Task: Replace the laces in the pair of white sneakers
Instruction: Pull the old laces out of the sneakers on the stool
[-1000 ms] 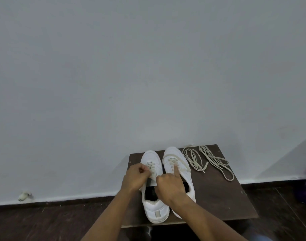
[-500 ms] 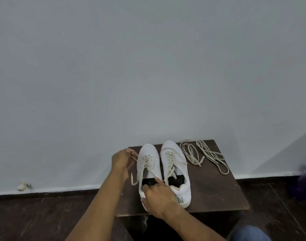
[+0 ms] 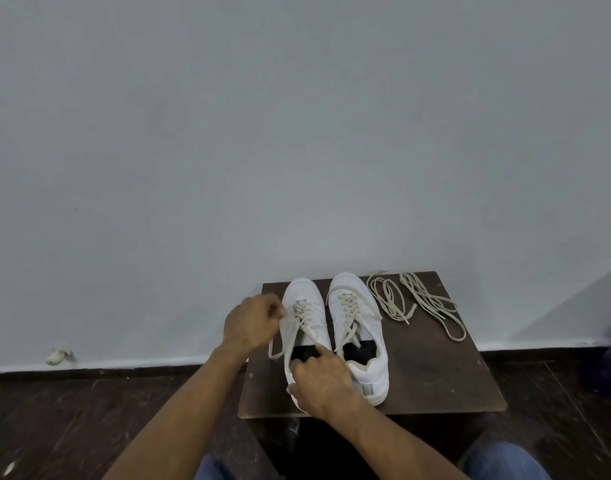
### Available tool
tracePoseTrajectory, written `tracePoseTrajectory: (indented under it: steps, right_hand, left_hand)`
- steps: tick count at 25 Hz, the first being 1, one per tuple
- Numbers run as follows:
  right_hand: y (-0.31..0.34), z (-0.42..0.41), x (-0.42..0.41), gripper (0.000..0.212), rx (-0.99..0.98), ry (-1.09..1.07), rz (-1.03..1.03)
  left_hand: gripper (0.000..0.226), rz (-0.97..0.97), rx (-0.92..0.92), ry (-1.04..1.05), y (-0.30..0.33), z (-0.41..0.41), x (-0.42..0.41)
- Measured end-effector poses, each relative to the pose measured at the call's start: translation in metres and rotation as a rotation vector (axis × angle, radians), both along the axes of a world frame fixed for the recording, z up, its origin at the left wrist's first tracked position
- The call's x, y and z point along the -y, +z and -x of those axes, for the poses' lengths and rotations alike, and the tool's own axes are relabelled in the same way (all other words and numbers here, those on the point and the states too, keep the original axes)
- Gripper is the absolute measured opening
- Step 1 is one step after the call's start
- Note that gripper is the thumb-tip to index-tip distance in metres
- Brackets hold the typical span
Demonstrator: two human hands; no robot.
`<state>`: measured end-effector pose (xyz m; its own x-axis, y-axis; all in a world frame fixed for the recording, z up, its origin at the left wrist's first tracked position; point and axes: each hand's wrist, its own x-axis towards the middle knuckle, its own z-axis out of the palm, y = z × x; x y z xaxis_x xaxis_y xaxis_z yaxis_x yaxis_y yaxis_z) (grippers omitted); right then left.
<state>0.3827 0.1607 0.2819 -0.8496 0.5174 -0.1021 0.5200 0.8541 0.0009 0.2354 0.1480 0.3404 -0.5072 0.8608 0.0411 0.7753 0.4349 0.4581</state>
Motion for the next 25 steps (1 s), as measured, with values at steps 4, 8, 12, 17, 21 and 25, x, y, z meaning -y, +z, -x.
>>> tracePoseTrajectory:
  steps: [4,8,12,17,21,25]
  right_hand:
    - [0.000,0.001,-0.001,0.039,-0.014,-0.007,0.032]
    - [0.003,-0.001,-0.001,0.038,-0.035,-0.005,0.046]
    - [0.001,-0.002,-0.001,0.037,-0.067,-0.001,0.055]
    - [0.001,-0.006,-0.006,0.038,-0.126,0.010,0.238]
    - [0.021,-0.017,-0.029,0.021,-0.193,-0.001,0.618]
    - [0.035,-0.002,-0.063,0.025,-0.419,-0.179,0.330]
  left_hand:
    - [0.021,-0.740,1.190,0.542,0.028,0.016,-0.002]
    - [0.021,-0.478,1.002,0.563,0.014,0.015,-0.002]
    - [0.053,-0.086,0.386,0.342,-0.023,-0.007,0.002]
    - [0.039,0.159,-0.038,0.135,-0.043,-0.033,0.007]
    - [0.024,0.094,0.037,0.269,-0.050,-0.042,0.028]
    - [0.030,0.075,-0.012,0.251,-0.057,-0.047,0.030]
